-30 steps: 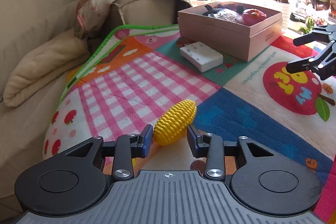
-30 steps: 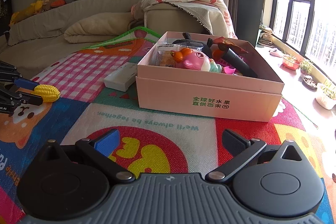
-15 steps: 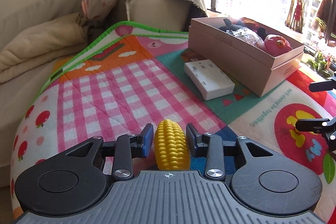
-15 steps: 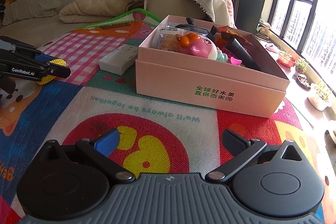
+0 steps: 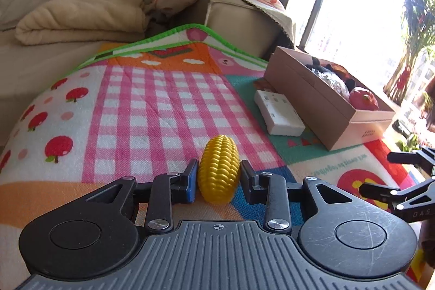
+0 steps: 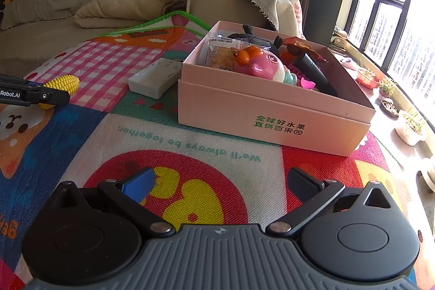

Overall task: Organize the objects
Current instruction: 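Carry the corn toy toward the box with the left tool while the right tool grasps the white battery holder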

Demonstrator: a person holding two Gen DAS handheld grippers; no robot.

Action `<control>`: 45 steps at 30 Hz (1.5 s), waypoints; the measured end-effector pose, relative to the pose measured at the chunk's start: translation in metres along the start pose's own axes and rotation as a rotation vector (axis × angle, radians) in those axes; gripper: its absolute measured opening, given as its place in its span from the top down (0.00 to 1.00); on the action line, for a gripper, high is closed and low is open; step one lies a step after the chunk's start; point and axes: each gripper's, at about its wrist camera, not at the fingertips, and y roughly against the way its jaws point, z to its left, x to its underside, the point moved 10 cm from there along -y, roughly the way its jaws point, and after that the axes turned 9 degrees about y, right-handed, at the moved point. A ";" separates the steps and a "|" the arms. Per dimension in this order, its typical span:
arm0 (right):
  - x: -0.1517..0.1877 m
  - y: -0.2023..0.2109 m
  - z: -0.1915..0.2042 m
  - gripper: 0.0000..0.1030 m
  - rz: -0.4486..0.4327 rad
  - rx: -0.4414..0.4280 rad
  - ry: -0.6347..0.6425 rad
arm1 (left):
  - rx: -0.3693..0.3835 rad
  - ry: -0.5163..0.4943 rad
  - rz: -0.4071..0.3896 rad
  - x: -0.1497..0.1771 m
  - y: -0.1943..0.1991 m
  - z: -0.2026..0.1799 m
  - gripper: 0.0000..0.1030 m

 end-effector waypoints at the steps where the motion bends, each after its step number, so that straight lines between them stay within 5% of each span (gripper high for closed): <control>1: -0.006 0.002 0.005 0.00 -0.016 -0.010 -0.006 | 0.009 0.038 -0.016 0.000 0.001 0.003 0.65; 10: -0.086 -0.002 0.068 0.20 -0.156 0.020 0.082 | -0.059 0.217 -0.179 -0.010 0.023 0.033 0.65; 18: -0.095 -0.075 0.084 0.28 0.014 0.108 -0.063 | -0.013 0.262 -0.223 -0.013 0.031 0.037 0.65; 24: -0.101 -0.097 0.081 0.34 0.051 0.163 -0.116 | 0.015 0.287 -0.226 -0.013 0.033 0.039 0.65; 26: -0.101 -0.096 0.084 0.50 0.051 0.137 -0.103 | 0.019 0.292 -0.227 -0.012 0.033 0.040 0.65; 38: -0.014 0.013 0.075 0.51 0.042 -0.112 0.189 | 0.025 0.302 -0.230 -0.012 0.032 0.041 0.65; 40: -0.001 0.027 0.062 0.47 0.031 -0.064 0.232 | 0.025 0.302 -0.228 -0.011 0.032 0.041 0.65; 45: 0.019 0.030 -0.002 0.34 0.056 0.243 0.200 | -0.005 0.285 -0.203 -0.010 0.030 0.039 0.65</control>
